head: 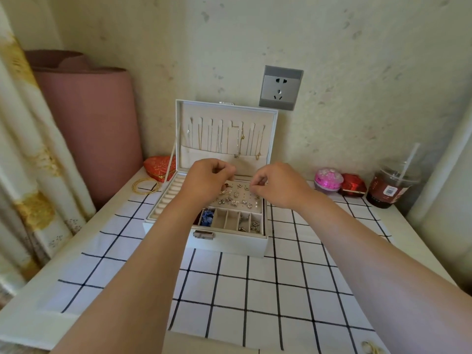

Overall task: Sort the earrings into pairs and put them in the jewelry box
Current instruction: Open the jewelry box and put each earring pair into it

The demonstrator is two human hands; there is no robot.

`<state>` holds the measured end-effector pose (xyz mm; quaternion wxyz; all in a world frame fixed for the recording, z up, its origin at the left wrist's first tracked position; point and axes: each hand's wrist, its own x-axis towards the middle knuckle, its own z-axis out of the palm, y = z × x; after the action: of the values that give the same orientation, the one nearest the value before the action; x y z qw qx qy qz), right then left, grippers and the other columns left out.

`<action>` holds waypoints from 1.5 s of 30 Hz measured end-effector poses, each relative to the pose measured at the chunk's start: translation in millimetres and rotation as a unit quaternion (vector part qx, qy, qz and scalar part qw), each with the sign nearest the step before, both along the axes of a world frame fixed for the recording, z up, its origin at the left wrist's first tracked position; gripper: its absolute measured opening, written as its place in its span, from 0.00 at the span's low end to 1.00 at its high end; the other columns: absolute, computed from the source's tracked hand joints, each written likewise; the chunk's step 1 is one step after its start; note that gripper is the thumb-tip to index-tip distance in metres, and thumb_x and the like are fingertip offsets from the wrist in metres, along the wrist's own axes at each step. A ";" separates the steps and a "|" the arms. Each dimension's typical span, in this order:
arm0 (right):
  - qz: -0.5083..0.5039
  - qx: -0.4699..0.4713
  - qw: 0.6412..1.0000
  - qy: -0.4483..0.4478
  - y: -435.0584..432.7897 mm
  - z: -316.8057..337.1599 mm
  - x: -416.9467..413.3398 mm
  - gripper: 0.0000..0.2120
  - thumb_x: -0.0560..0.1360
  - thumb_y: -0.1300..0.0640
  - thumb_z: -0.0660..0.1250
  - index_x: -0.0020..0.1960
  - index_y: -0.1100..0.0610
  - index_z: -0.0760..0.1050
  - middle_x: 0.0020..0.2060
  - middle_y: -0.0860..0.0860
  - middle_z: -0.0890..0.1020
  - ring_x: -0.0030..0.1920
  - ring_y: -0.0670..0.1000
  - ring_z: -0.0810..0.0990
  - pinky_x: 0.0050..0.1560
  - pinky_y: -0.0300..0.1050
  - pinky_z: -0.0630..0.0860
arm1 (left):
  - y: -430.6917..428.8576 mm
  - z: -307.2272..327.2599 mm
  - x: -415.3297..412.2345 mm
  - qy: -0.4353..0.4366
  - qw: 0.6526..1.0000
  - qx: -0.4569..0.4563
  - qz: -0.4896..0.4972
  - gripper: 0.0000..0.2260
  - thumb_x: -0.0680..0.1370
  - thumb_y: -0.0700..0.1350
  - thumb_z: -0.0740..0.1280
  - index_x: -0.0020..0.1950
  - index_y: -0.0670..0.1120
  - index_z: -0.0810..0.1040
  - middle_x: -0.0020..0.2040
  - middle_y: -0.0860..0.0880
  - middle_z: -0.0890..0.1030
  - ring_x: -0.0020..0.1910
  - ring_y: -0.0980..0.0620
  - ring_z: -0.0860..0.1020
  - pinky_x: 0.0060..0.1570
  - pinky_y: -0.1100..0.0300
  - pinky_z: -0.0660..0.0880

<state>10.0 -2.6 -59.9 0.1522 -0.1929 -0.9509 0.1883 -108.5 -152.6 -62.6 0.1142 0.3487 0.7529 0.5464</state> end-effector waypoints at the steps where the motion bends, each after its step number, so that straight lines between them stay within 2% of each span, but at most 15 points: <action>1: -0.001 -0.003 1.000 0.006 -0.2 -0.5 -1.3 0.04 0.74 0.55 0.73 0.43 0.48 0.85 0.36 0.38 0.81 0.42 0.39 0.80 0.45 0.42 0.78 | 0.6 0.3 -0.4 0.001 1.000 -0.001 0.001 0.07 0.79 0.47 0.68 0.44 0.46 0.82 0.32 0.55 0.79 0.23 0.65 0.73 0.25 0.72 0.70; 4: 0.000 -0.003 1.000 0.021 -3.3 -3.5 -5.5 0.03 0.74 0.54 0.73 0.43 0.48 0.85 0.38 0.39 0.83 0.42 0.39 0.80 0.44 0.41 0.77 | 3.1 0.5 -1.4 0.006 1.000 -0.005 -0.006 0.08 0.79 0.48 0.68 0.43 0.47 0.82 0.36 0.53 0.82 0.26 0.63 0.75 0.29 0.67 0.72; 7: 0.002 0.021 1.000 0.002 -6.3 -6.9 -9.8 0.04 0.74 0.53 0.72 0.42 0.47 0.85 0.39 0.40 0.84 0.42 0.42 0.81 0.46 0.44 0.79 | 4.5 -0.1 -1.4 -0.002 1.000 0.001 -0.012 0.06 0.79 0.47 0.68 0.44 0.47 0.81 0.42 0.50 0.83 0.29 0.59 0.77 0.33 0.63 0.75; 13: 0.015 0.065 0.997 -0.038 -8.8 -3.2 -11.6 0.05 0.74 0.52 0.71 0.41 0.45 0.84 0.40 0.41 0.84 0.43 0.45 0.81 0.45 0.45 0.79 | 0.8 2.2 -1.9 -0.015 1.000 0.011 -0.010 0.06 0.79 0.46 0.68 0.46 0.46 0.82 0.42 0.50 0.83 0.30 0.59 0.77 0.30 0.67 0.73; 17: 0.021 0.053 0.997 -0.051 -7.5 -1.6 -12.1 0.06 0.74 0.53 0.71 0.40 0.46 0.85 0.38 0.42 0.84 0.40 0.45 0.82 0.45 0.48 0.81 | -0.1 3.6 -0.5 -0.015 1.000 0.000 -0.008 0.07 0.80 0.47 0.68 0.47 0.46 0.82 0.41 0.52 0.82 0.29 0.60 0.77 0.29 0.68 0.72; 20: 0.015 0.002 1.000 -0.019 -6.4 0.4 -11.0 0.06 0.73 0.56 0.74 0.41 0.46 0.84 0.38 0.40 0.82 0.43 0.42 0.81 0.48 0.45 0.79 | 0.1 5.0 2.2 -0.028 1.000 0.005 -0.013 0.07 0.80 0.47 0.68 0.46 0.46 0.82 0.41 0.51 0.82 0.29 0.60 0.77 0.30 0.67 0.74; 24: 0.004 -0.136 0.985 0.108 -8.5 16.0 -8.0 0.07 0.73 0.58 0.76 0.46 0.47 0.83 0.39 0.40 0.82 0.40 0.35 0.79 0.43 0.31 0.72 | 0.1 10.6 8.8 -0.072 0.997 0.027 -0.017 0.07 0.80 0.47 0.67 0.44 0.47 0.82 0.39 0.54 0.81 0.28 0.61 0.77 0.25 0.71 0.70; 27: 0.033 -0.242 0.955 0.170 -10.7 31.1 -4.6 0.08 0.71 0.61 0.78 0.48 0.52 0.85 0.39 0.45 0.85 0.37 0.40 0.80 0.40 0.35 0.77 | 1.1 15.6 13.9 -0.134 0.989 0.054 -0.029 0.06 0.79 0.48 0.68 0.48 0.48 0.82 0.43 0.53 0.83 0.31 0.58 0.77 0.26 0.69 0.70; 30: 0.052 -0.267 0.945 0.183 -13.7 36.1 -2.8 0.08 0.71 0.64 0.77 0.46 0.53 0.85 0.38 0.48 0.86 0.34 0.42 0.80 0.34 0.41 0.77 | 1.3 20.0 16.8 -0.170 0.983 0.060 -0.029 0.07 0.80 0.49 0.68 0.49 0.48 0.83 0.42 0.53 0.83 0.34 0.56 0.78 0.29 0.66 0.71; 35: 0.062 -0.277 0.937 0.202 -16.9 38.5 -1.3 0.07 0.70 0.65 0.77 0.47 0.59 0.85 0.37 0.50 0.86 0.28 0.39 0.78 0.31 0.36 0.75 | -0.8 22.5 17.5 -0.197 0.978 0.063 -0.034 0.08 0.79 0.50 0.68 0.52 0.48 0.83 0.43 0.53 0.84 0.35 0.56 0.79 0.32 0.65 0.72; 39: 0.058 -0.286 0.931 0.219 -15.2 33.7 -1.8 0.05 0.71 0.62 0.77 0.44 0.53 0.85 0.35 0.48 0.86 0.26 0.45 0.74 0.32 0.38 0.75 | -3.3 23.2 17.5 -0.204 0.976 0.062 -0.048 0.08 0.79 0.50 0.68 0.52 0.48 0.84 0.43 0.54 0.84 0.36 0.56 0.78 0.33 0.64 0.72; 42: 0.049 -0.280 0.932 0.226 -11.2 28.6 -3.6 0.04 0.73 0.61 0.76 0.43 0.52 0.85 0.36 0.46 0.86 0.27 0.46 0.75 0.33 0.38 0.75 | -3.9 22.5 16.7 -0.165 0.984 0.048 -0.053 0.09 0.80 0.50 0.66 0.51 0.47 0.83 0.44 0.53 0.84 0.37 0.56 0.78 0.33 0.67 0.73; 43: 0.040 -0.266 0.938 0.220 -9.4 25.8 -4.3 0.04 0.73 0.60 0.76 0.43 0.52 0.85 0.36 0.45 0.86 0.28 0.43 0.76 0.34 0.38 0.75 | -3.6 21.1 15.5 -0.118 0.991 0.031 -0.046 0.08 0.80 0.49 0.66 0.50 0.48 0.83 0.44 0.53 0.84 0.37 0.57 0.78 0.33 0.67 0.73; 45: 0.023 -0.185 0.969 0.165 -5.2 17.2 -5.2 0.05 0.73 0.59 0.76 0.42 0.49 0.85 0.36 0.42 0.84 0.33 0.37 0.79 0.39 0.35 0.75 | -3.4 14.7 10.9 0.001 0.999 -0.019 -0.031 0.07 0.80 0.49 0.66 0.51 0.49 0.83 0.44 0.56 0.82 0.41 0.59 0.78 0.42 0.64 0.75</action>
<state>4.7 -7.8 -42.7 0.2643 -0.1619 -0.8655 0.3935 -97.7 -156.0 -47.9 0.1366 0.3703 0.7520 0.5279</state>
